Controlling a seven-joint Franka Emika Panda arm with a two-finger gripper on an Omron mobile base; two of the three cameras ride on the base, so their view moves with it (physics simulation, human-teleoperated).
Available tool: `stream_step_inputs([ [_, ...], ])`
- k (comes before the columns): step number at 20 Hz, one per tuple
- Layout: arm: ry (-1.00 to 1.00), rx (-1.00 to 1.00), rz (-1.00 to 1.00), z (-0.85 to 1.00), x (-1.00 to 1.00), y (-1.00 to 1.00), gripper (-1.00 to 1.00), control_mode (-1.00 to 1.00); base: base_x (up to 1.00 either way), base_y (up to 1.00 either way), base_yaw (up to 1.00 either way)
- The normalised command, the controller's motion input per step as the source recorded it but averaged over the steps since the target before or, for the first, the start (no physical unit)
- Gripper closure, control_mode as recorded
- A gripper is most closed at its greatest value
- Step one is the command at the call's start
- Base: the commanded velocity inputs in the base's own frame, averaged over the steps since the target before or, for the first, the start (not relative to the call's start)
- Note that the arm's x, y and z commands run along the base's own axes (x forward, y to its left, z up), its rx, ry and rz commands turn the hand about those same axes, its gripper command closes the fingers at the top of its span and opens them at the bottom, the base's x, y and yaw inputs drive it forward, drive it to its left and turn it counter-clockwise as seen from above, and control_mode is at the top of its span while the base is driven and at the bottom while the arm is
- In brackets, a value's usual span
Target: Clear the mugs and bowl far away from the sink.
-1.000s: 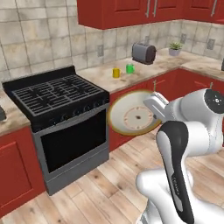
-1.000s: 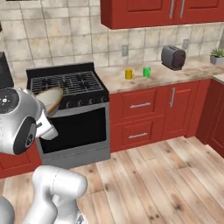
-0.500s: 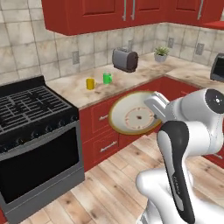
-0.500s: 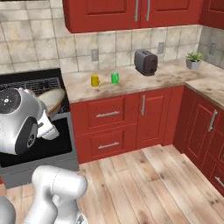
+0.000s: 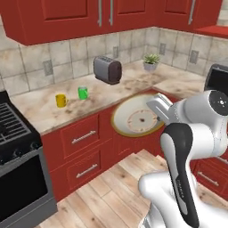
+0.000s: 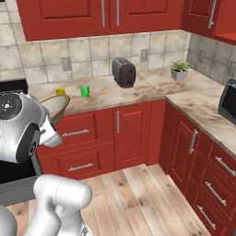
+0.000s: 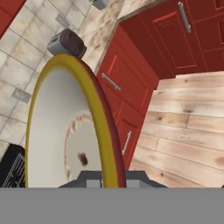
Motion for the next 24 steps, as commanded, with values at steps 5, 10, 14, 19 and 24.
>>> stream_step_inputs([
  [5,0.0,0.0,0.0,0.0,0.0,0.0,1.0,1.0,1.0,-0.65,0.0],
  [10,0.0,0.0,0.0,0.0,0.0,0.0,1.0,1.0,1.0,-0.25,0.0],
  [14,0.0,0.0,0.0,0.0,0.0,0.0,1.0,1.0,1.0,-0.01,0.0],
  [19,0.0,0.0,0.0,0.0,0.0,0.0,1.0,1.0,1.0,0.0,-0.02],
  [24,0.06,0.0,0.0,-0.1,0.17,0.0,1.0,-1.0,0.78,0.0,0.0],
])
